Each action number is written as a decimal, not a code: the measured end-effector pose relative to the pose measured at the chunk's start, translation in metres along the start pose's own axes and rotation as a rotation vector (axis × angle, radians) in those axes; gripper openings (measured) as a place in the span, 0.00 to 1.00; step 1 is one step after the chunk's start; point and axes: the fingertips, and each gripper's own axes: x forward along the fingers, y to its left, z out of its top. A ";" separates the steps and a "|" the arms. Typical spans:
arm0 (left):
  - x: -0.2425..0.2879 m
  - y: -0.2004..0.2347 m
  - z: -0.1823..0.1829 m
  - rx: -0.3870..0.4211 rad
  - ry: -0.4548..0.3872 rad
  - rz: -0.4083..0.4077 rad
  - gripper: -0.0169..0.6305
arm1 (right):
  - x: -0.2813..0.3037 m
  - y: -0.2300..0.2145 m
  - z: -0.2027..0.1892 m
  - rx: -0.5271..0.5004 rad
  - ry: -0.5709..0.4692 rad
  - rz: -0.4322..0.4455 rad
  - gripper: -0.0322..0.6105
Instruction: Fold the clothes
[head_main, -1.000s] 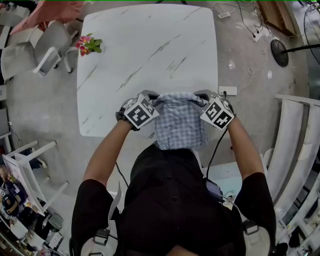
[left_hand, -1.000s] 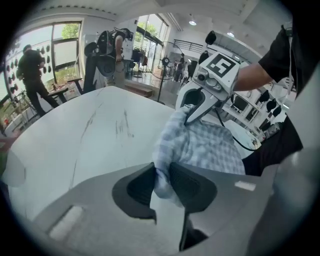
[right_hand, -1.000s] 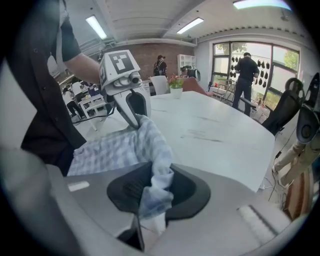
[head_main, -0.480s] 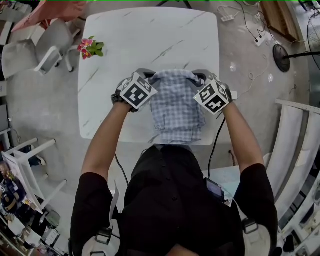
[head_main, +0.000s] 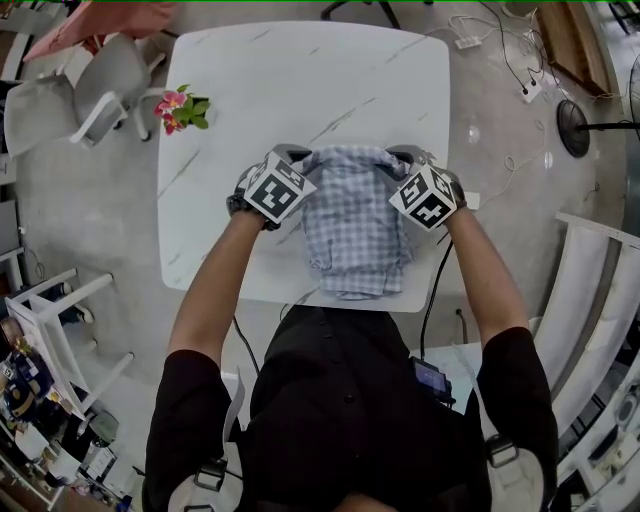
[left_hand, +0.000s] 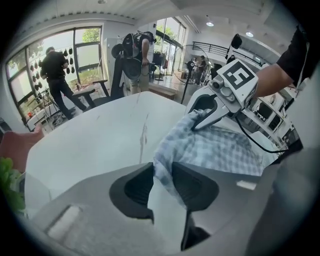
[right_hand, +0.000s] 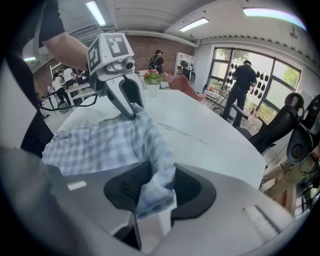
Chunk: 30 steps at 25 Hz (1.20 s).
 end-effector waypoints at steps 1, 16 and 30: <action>0.001 0.004 -0.001 -0.012 -0.003 0.008 0.24 | 0.001 -0.004 -0.002 0.004 0.000 -0.001 0.29; -0.023 0.019 0.004 -0.124 -0.084 0.097 0.31 | -0.035 -0.029 0.009 0.076 -0.082 -0.037 0.50; -0.008 -0.074 0.003 0.045 -0.060 -0.018 0.30 | -0.041 0.062 -0.013 0.074 -0.056 0.175 0.38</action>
